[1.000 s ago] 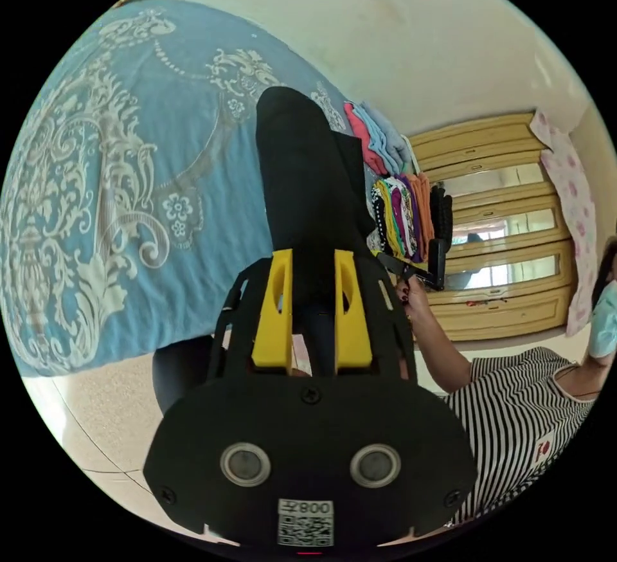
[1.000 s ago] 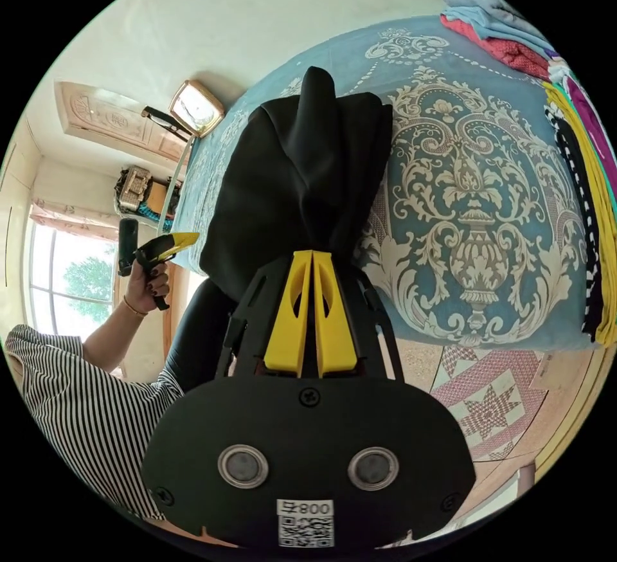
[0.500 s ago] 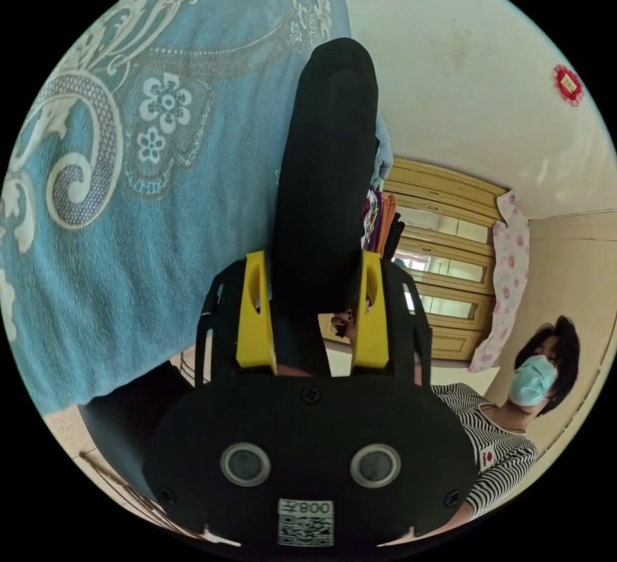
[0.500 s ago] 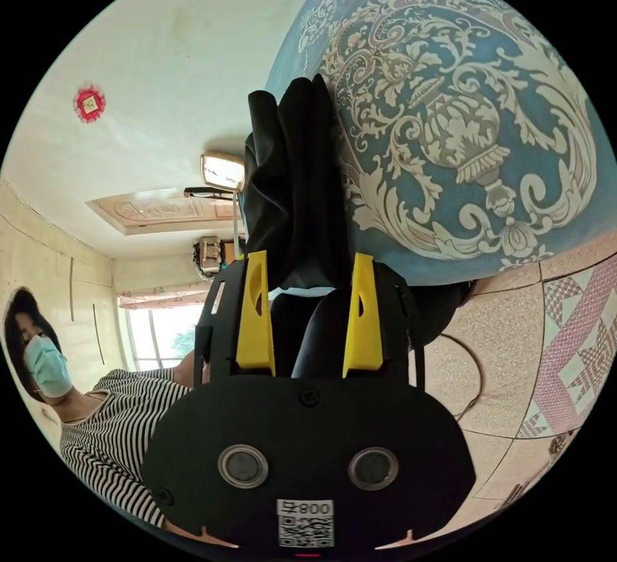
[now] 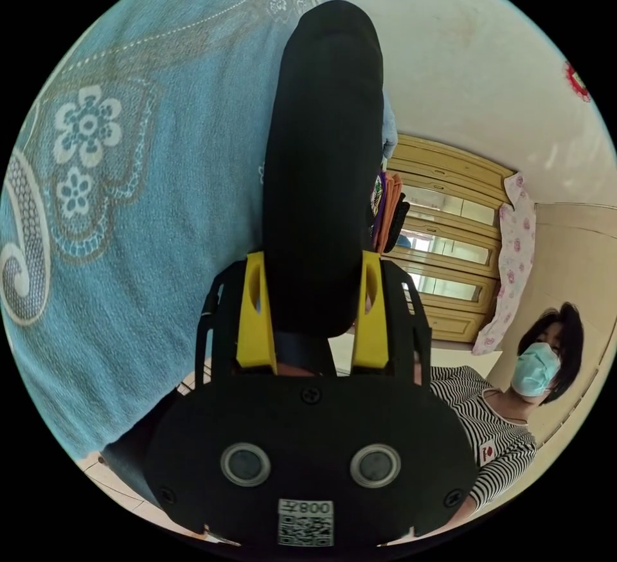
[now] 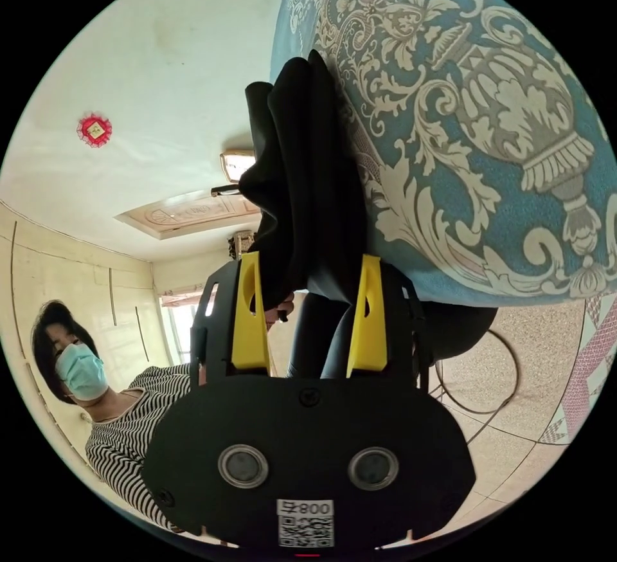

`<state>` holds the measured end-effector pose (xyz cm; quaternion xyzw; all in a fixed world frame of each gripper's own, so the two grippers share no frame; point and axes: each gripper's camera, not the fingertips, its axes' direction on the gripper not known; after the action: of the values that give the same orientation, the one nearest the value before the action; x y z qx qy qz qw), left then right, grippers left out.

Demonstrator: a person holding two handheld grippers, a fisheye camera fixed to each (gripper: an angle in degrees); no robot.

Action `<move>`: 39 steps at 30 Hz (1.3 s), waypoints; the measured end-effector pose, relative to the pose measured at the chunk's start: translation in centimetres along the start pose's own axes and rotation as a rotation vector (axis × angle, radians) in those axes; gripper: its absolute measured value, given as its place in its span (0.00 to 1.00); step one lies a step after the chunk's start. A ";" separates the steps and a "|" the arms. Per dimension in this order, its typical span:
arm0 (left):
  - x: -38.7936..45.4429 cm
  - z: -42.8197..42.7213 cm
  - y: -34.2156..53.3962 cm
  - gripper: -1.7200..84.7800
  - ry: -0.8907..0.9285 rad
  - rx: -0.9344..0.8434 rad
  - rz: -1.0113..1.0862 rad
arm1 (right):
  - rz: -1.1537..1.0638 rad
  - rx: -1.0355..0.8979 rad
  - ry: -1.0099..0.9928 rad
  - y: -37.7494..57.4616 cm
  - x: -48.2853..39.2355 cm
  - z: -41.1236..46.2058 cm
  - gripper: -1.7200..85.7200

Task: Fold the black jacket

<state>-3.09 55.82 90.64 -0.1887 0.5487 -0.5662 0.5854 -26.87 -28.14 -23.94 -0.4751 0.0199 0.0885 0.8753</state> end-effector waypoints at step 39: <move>4.3 3.0 8.7 0.19 -0.007 -0.094 0.038 | -0.017 -0.147 0.059 3.7 -3.3 2.5 0.06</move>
<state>2.38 53.40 82.46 -0.2077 0.5761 -0.5279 0.5884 -30.88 -24.53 -25.28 -0.5407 0.0350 0.0681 0.8377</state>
